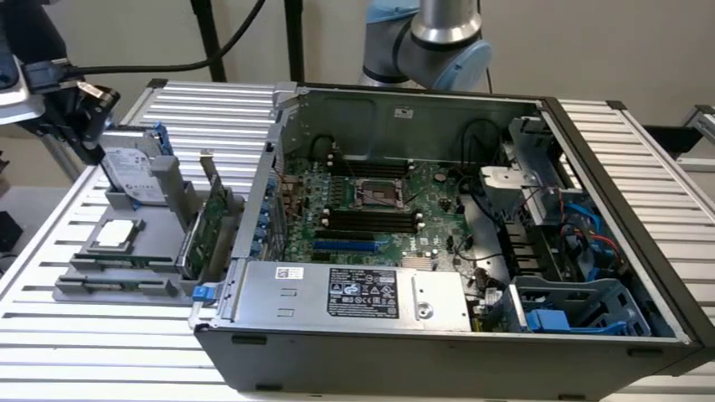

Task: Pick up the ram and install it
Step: 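Reach for the ram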

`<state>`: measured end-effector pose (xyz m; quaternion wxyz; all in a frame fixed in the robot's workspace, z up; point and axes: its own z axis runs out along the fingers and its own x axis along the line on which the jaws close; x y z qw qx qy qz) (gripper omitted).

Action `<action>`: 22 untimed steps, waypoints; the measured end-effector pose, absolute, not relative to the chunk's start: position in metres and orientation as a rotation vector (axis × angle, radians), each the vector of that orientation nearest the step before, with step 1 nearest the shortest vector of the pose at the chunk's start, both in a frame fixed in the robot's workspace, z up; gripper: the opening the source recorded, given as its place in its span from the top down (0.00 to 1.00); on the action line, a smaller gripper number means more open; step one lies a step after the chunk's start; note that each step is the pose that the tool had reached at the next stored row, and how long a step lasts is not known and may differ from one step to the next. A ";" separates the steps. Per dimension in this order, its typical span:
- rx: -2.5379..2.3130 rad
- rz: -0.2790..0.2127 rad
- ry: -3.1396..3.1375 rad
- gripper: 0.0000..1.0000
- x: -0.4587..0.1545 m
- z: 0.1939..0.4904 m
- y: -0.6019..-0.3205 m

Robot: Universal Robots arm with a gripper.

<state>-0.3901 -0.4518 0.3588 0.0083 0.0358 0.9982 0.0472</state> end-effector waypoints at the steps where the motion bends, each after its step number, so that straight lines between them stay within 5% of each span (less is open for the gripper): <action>1: 0.112 0.147 3.120 1.00 -0.392 0.358 -0.453; 12: 0.112 0.143 3.124 1.00 -0.395 0.351 -0.489; 22: 0.094 0.120 3.131 1.00 -0.395 0.342 -0.491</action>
